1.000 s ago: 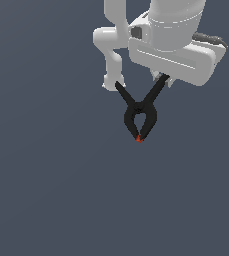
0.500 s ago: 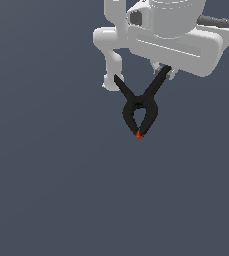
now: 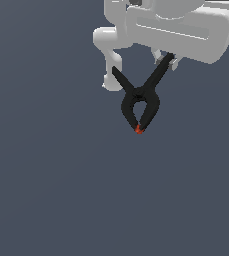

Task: Pick up the object and move it to a goal position.

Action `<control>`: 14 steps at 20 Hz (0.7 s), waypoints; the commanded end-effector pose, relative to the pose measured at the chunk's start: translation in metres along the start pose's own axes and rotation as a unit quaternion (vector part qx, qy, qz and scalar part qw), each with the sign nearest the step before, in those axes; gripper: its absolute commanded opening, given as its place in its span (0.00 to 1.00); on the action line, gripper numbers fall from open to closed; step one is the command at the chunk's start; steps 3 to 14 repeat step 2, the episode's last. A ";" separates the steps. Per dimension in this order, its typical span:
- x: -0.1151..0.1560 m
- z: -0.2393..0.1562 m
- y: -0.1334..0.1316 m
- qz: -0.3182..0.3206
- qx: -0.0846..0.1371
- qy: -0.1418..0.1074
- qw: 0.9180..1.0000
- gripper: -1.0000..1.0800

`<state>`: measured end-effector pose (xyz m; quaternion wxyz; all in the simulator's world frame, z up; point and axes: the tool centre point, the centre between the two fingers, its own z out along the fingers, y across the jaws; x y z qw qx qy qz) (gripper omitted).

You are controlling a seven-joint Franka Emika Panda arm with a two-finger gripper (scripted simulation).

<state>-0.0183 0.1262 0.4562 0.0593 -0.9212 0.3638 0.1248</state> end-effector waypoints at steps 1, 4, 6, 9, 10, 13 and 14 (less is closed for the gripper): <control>0.000 -0.004 0.000 -0.001 0.001 0.001 1.000 0.00; 0.000 -0.004 0.000 -0.001 0.001 0.001 1.000 0.00; 0.000 -0.004 0.000 -0.001 0.001 0.001 1.000 0.00; 0.000 -0.004 0.000 -0.001 0.001 0.001 1.000 0.00; 0.000 -0.004 0.000 -0.001 0.001 0.001 1.000 0.00; 0.000 -0.004 0.000 -0.001 0.001 0.001 1.000 0.00; 0.000 -0.004 0.000 -0.001 0.001 0.001 1.000 0.00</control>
